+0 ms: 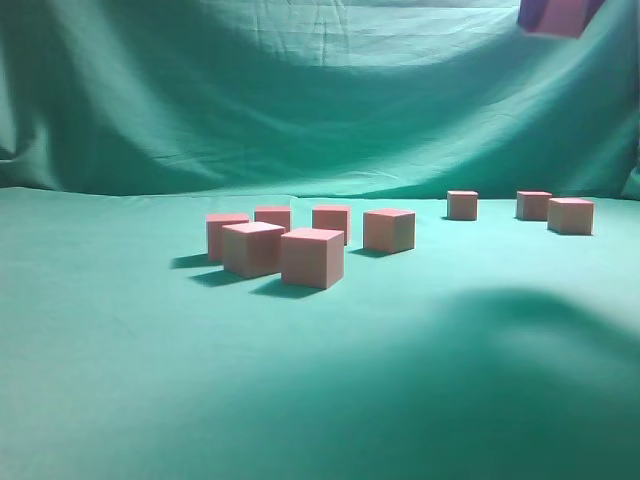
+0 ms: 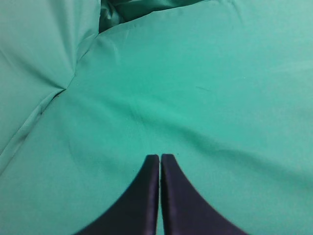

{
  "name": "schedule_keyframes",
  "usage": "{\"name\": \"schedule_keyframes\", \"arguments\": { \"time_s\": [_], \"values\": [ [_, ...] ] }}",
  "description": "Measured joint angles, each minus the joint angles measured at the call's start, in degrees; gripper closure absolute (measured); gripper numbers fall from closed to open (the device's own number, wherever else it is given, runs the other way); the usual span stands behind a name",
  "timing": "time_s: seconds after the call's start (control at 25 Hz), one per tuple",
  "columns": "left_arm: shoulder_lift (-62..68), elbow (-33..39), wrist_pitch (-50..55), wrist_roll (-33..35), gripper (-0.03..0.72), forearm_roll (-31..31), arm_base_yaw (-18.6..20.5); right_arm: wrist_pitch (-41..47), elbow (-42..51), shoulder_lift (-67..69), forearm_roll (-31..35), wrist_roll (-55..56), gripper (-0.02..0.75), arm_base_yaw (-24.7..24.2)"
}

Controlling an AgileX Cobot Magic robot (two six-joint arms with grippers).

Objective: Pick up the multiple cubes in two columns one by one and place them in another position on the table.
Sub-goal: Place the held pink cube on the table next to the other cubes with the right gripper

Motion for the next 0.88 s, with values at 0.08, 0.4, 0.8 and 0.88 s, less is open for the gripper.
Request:
{"name": "schedule_keyframes", "arguments": {
  "time_s": [0.08,0.4,0.8,0.88],
  "values": [
    [0.00,0.00,0.00,0.00,0.688,0.00,0.00,-1.17,5.50,-3.57,3.29,-2.77,0.482,0.51],
    [0.00,0.00,0.00,0.00,0.688,0.00,0.00,-5.95,20.95,-8.53,6.68,-5.52,0.482,16.63],
    [0.00,0.00,0.00,0.00,0.688,0.00,0.00,-16.08,21.91,-0.30,5.15,4.25,0.482,27.98],
    [0.00,0.00,0.00,0.00,0.688,0.00,0.00,-17.44,21.91,1.58,3.77,6.42,0.482,27.98]
  ]
}}
